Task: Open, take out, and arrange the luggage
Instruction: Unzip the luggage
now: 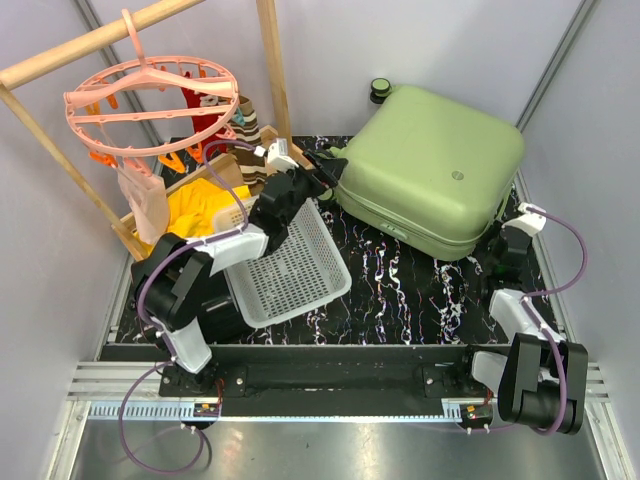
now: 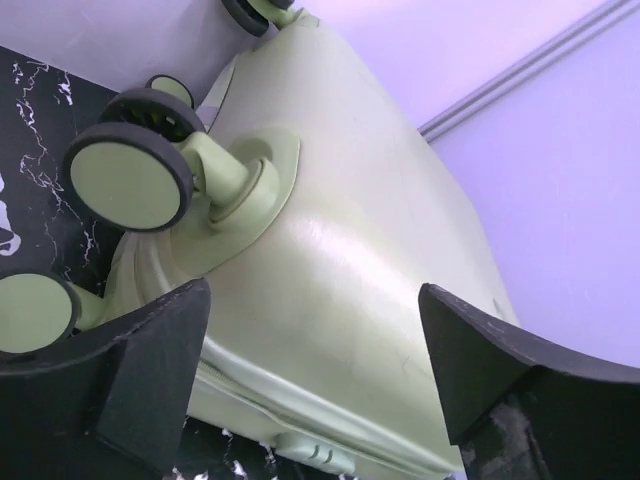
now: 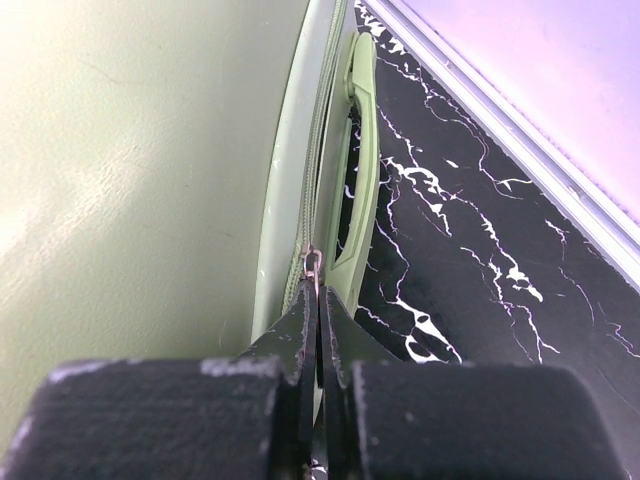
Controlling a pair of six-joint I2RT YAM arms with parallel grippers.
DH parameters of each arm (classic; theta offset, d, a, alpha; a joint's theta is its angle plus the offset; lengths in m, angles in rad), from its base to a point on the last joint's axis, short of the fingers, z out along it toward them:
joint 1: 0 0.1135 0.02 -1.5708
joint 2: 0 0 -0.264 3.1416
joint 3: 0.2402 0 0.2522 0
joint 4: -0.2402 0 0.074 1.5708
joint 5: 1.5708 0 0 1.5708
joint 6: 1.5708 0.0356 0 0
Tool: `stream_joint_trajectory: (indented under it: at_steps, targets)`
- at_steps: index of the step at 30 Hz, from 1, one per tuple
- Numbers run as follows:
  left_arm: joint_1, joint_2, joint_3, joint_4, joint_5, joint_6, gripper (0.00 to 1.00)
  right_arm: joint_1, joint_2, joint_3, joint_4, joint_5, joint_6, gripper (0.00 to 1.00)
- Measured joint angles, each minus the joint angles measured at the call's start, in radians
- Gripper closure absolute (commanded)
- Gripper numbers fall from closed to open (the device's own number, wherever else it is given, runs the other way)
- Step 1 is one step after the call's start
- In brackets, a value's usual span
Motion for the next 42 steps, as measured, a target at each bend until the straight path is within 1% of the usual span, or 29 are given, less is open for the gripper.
stream_joint_trajectory:
  at_steps: [2, 7, 16, 27, 35, 37, 39, 40, 41, 42]
  targets:
    - [0.000, 0.010, 0.034, -0.036, -0.009, -0.035, 0.01, -0.001, -0.011, -0.002, -0.007, -0.004, 0.001, 1.00]
    - [0.003, 0.101, 0.146, -0.084, -0.010, -0.163, 0.01, -0.004, -0.042, -0.014, -0.022, -0.018, 0.009, 1.00]
    - [0.004, 0.184, 0.177, -0.150, -0.025, -0.362, 0.01, -0.004, -0.082, -0.027, -0.045, -0.026, 0.019, 1.00]
    - [0.008, 0.244, 0.277, -0.209, -0.139, -0.515, 0.01, -0.005, -0.104, -0.033, -0.056, -0.029, 0.028, 1.00]
    - [0.017, 0.325, 0.373, -0.259, -0.179, -0.593, 0.02, -0.005, -0.122, -0.037, -0.071, -0.030, 0.034, 1.00]
    - [0.017, 0.331, 0.386, -0.265, -0.185, -0.596, 0.06, -0.005, -0.128, -0.040, -0.073, -0.031, 0.035, 1.00]
    - [0.017, 0.333, 0.396, -0.267, -0.190, -0.595, 0.20, -0.005, -0.132, -0.043, -0.074, -0.034, 0.035, 1.00]
    - [0.017, 0.335, 0.401, -0.273, -0.195, -0.589, 0.27, -0.005, -0.132, -0.043, -0.073, -0.035, 0.036, 1.00]
    - [0.017, 0.338, 0.401, -0.279, -0.198, -0.583, 0.40, -0.005, -0.132, -0.044, -0.073, -0.035, 0.039, 1.00]
    - [0.017, 0.342, 0.402, -0.281, -0.200, -0.581, 0.50, -0.006, -0.132, -0.044, -0.073, -0.035, 0.039, 1.00]
